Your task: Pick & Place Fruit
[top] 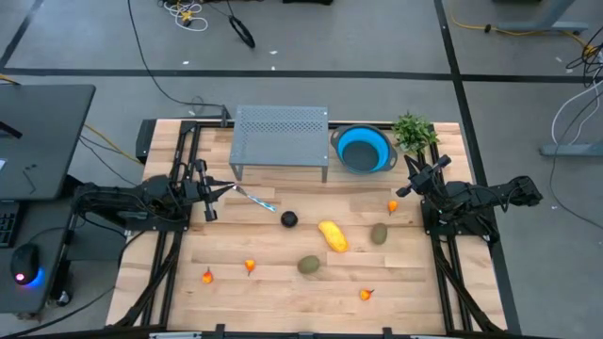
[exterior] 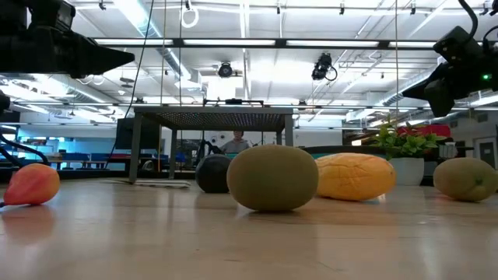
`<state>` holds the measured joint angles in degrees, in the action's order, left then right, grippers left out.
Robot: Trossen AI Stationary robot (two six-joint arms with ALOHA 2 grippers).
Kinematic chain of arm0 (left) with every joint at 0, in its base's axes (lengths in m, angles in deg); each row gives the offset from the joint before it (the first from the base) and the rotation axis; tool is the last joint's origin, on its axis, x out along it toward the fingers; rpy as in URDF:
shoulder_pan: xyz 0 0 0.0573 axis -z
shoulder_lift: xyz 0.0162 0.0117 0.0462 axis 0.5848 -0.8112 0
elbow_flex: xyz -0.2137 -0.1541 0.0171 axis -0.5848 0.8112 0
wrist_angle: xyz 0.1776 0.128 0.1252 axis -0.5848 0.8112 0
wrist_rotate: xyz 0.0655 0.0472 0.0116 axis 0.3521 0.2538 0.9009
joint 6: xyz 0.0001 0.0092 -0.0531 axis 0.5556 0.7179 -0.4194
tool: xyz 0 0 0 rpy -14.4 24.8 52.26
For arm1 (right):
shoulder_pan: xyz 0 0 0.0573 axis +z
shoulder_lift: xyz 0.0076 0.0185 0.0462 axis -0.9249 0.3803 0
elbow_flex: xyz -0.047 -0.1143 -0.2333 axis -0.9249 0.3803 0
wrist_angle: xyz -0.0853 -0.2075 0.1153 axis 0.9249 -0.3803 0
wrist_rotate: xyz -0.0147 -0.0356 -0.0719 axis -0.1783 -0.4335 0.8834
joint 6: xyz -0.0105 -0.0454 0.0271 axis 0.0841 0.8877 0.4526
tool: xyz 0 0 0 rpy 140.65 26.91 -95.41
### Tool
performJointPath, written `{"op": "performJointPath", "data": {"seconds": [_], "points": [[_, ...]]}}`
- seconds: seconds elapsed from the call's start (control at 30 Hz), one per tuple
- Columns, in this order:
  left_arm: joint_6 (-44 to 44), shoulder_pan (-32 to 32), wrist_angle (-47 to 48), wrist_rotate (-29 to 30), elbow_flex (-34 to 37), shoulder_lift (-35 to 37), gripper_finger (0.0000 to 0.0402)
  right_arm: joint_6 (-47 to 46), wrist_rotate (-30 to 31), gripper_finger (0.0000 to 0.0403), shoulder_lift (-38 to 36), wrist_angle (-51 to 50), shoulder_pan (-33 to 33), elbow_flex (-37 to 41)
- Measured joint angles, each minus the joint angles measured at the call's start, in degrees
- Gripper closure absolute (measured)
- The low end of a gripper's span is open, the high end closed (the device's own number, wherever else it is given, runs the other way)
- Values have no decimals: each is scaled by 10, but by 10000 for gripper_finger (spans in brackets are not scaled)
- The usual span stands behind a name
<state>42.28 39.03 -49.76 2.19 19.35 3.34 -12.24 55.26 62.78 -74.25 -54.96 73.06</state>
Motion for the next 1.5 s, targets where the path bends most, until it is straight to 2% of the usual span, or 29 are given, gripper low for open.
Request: {"op": "performJointPath", "data": {"seconds": [1.0,1.23,1.5], "points": [[0,0,-6,12,0,0,369,0,0,394,0,0,0,0],[-100,0,-10,-5,0,0,370,0,6,394,0,5,0,0],[-218,0,-70,0,0,0,369,0,5,394,0,5,0,0]]}}
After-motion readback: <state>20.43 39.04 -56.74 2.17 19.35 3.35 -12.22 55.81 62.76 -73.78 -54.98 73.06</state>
